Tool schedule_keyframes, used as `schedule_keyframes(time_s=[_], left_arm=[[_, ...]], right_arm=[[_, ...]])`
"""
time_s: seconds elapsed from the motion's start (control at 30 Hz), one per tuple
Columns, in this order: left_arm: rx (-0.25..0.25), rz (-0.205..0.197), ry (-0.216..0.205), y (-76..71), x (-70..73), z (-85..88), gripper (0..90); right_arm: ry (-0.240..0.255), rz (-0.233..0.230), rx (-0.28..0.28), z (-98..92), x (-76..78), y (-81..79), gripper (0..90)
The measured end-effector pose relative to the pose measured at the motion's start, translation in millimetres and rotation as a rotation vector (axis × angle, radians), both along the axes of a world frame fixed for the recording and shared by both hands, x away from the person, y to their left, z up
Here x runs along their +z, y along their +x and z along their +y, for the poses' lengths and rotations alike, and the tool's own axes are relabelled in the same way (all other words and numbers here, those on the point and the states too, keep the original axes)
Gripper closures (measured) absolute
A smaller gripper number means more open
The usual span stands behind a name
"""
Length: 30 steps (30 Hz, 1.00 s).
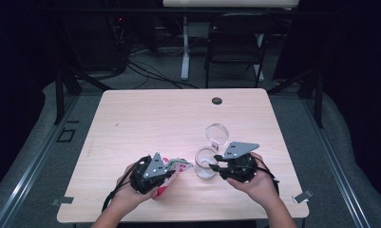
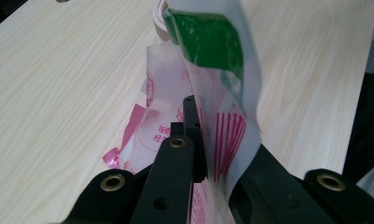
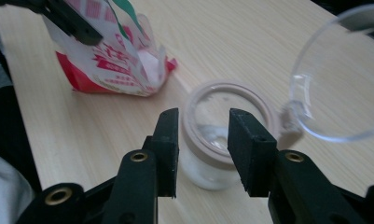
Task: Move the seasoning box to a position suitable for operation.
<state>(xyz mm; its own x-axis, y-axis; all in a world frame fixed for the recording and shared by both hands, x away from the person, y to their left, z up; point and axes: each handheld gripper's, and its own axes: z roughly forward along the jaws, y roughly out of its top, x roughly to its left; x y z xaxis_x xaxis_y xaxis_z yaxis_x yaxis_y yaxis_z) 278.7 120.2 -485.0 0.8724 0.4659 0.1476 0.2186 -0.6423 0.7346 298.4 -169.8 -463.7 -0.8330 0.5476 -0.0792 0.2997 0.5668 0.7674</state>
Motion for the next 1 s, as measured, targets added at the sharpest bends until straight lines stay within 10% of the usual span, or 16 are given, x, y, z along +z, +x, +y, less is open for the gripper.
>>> schedule_keyframes(time_s=[0.37,0.77,1.0], left_arm=[[0.036,-0.003,-0.046,-4.1,-3.3,1.9,90.0],[0.055,0.004,-0.070,-5.3,-6.4,2.3,89.2],[0.106,0.023,-0.087,-8.8,-13.9,7.5,73.2]], right_arm=[[0.027,0.011,0.146,41.9,-10.2,6.5,65.3],[0.015,0.046,0.182,62.1,-20.3,16.3,80.8],[0.002,0.080,0.192,64.6,-20.2,18.2,90.0]])
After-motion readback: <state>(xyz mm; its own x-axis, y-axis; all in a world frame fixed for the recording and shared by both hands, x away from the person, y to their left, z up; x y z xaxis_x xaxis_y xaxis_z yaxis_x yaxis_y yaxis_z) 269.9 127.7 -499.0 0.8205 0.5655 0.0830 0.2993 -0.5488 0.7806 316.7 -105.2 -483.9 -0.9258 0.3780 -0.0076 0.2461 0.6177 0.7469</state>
